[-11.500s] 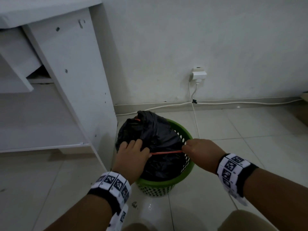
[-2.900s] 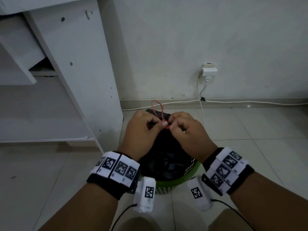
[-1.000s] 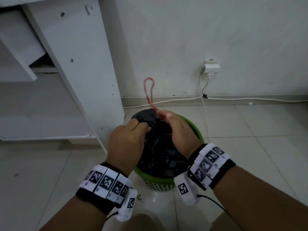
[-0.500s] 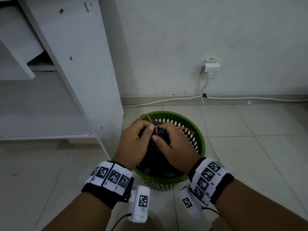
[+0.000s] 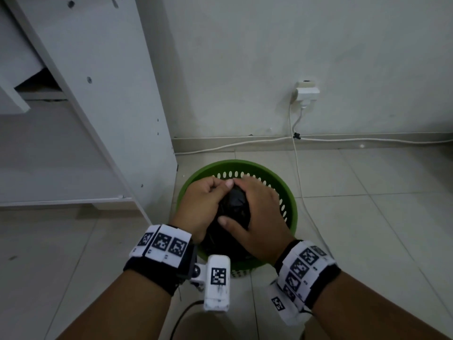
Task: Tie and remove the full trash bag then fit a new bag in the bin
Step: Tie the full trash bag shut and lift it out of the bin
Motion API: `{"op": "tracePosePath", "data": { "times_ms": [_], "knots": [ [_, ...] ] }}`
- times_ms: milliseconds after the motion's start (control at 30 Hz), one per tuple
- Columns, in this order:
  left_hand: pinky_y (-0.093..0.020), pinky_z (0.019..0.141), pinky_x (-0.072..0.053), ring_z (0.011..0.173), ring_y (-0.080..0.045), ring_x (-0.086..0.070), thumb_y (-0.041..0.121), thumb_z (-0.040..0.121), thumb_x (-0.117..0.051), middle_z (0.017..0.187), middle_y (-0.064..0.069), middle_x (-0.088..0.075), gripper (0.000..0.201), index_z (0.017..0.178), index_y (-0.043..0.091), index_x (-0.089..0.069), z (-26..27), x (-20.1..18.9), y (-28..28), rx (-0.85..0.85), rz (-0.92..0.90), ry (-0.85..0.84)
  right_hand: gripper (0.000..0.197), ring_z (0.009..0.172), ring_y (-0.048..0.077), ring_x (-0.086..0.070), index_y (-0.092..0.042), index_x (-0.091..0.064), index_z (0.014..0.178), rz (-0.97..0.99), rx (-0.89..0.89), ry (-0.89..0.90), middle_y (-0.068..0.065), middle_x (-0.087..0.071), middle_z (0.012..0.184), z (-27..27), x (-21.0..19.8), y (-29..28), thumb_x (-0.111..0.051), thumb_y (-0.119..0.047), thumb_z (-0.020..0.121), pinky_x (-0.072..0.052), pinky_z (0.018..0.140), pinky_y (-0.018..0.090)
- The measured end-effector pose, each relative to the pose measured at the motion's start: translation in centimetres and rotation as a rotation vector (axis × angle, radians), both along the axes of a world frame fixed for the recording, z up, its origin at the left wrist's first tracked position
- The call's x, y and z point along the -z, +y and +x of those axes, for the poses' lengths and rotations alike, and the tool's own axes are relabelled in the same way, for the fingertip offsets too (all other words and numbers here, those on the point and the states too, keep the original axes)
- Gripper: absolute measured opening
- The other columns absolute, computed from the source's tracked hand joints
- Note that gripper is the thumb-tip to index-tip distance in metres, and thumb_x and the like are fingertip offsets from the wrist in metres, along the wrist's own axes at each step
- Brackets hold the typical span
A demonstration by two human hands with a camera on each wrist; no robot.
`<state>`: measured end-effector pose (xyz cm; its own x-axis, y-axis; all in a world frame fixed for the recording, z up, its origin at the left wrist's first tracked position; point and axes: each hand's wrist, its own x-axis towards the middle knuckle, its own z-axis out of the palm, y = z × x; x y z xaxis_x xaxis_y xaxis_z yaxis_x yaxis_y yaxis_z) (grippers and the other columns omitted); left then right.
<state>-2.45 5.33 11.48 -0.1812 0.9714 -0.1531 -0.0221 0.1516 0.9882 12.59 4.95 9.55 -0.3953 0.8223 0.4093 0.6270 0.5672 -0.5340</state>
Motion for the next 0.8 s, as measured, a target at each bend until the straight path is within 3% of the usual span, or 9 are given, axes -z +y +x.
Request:
{"op": "tracePosePath", "data": {
  "times_ms": [67,133,267,367,467,567,633,700,800],
  "knots": [
    [-0.039,0.080,-0.059,0.086,-0.022,-0.073,0.033,0.090,-0.072,0.087,-0.006,-0.076,0.015,0.094,0.018,-0.069,-0.1,0.0,0.3,-0.018,-0.015,0.016,0.051,0.105,-0.006,-0.042,-0.024,-0.049,0.131,-0.140,-0.044,0.093,-0.017,-0.054,0.118,0.2,0.2,0.4,-0.057,-0.051,0.089,-0.041,0.102,0.035],
    [-0.038,0.084,-0.057,0.092,-0.019,-0.071,0.040,0.093,-0.066,0.096,-0.002,-0.073,0.022,0.108,0.024,-0.063,-0.4,0.5,0.3,-0.021,-0.008,0.235,0.036,0.092,0.000,-0.056,-0.022,-0.056,0.120,-0.265,-0.036,0.142,-0.014,-0.063,0.103,0.1,0.1,0.9,-0.055,-0.046,0.093,-0.050,0.088,0.030],
    [-0.025,0.087,-0.044,0.098,-0.008,-0.057,0.050,0.098,-0.045,0.102,0.006,-0.061,0.032,0.109,0.026,-0.063,-0.4,1.1,-0.8,-0.027,0.296,0.594,0.031,0.070,-0.003,-0.061,-0.016,-0.067,0.085,-0.358,0.110,0.388,-0.005,-0.067,0.076,-0.4,-1.0,1.9,-0.052,-0.040,0.098,-0.047,0.066,0.013],
    [-0.015,0.096,-0.040,0.109,-0.005,-0.053,0.051,0.093,-0.053,0.117,0.006,-0.058,0.045,0.126,0.022,-0.061,-0.3,2.2,-1.2,0.064,0.389,0.638,0.042,0.081,0.016,-0.073,-0.015,-0.076,0.088,-0.795,0.159,0.574,0.005,-0.076,0.084,-1.1,-1.0,3.3,-0.055,-0.051,0.092,-0.058,0.083,0.037],
    [-0.017,0.094,-0.046,0.104,-0.002,-0.059,0.029,0.094,-0.066,0.111,0.016,-0.064,0.033,0.126,0.023,-0.063,0.0,2.5,-0.8,0.025,0.314,0.596,0.047,0.093,0.029,-0.073,-0.015,-0.077,0.095,-1.093,0.158,0.723,0.011,-0.077,0.095,-1.8,-0.9,3.6,-0.056,-0.055,0.088,-0.055,0.093,0.051],
    [-0.014,0.085,-0.048,0.098,0.001,-0.062,0.024,0.094,-0.066,0.102,0.020,-0.063,0.025,0.119,0.024,-0.062,0.0,2.2,0.2,-0.075,0.162,0.436,0.053,0.110,0.020,-0.064,-0.018,-0.066,0.115,-0.829,0.137,0.587,0.004,-0.067,0.117,-2.2,-0.2,3.0,-0.051,-0.060,0.087,-0.049,0.100,0.039],
    [-0.028,0.090,-0.053,0.100,-0.009,-0.064,0.025,0.094,-0.066,0.104,0.013,-0.064,0.026,0.119,0.023,-0.061,-0.2,2.3,1.1,-0.120,0.060,0.312,0.057,0.125,0.009,-0.046,-0.020,-0.046,0.136,-0.417,0.082,0.323,-0.002,-0.046,0.134,-1.4,0.2,2.0,-0.058,-0.051,0.089,-0.037,0.104,0.021],
    [-0.040,0.097,-0.055,0.102,-0.015,-0.066,0.027,0.094,-0.066,0.108,0.005,-0.067,0.028,0.121,0.019,-0.062,-0.3,2.4,1.8,-0.111,-0.052,0.218,0.075,0.133,0.002,-0.033,-0.021,-0.029,0.148,-0.248,-0.098,0.130,-0.006,-0.034,0.145,-0.4,0.9,1.6,-0.064,-0.046,0.087,-0.027,0.109,0.011],
    [-0.045,0.098,-0.055,0.102,-0.020,-0.068,0.029,0.093,-0.068,0.111,-0.001,-0.070,0.024,0.115,0.019,-0.067,-0.6,2.8,2.2,-0.073,-0.115,0.150,0.071,0.131,0.008,-0.042,-0.024,-0.031,0.148,-0.218,-0.159,-0.094,-0.004,-0.045,0.144,0.7,2.3,2.1,-0.064,-0.042,0.087,-0.036,0.111,0.024]
  ]
}}
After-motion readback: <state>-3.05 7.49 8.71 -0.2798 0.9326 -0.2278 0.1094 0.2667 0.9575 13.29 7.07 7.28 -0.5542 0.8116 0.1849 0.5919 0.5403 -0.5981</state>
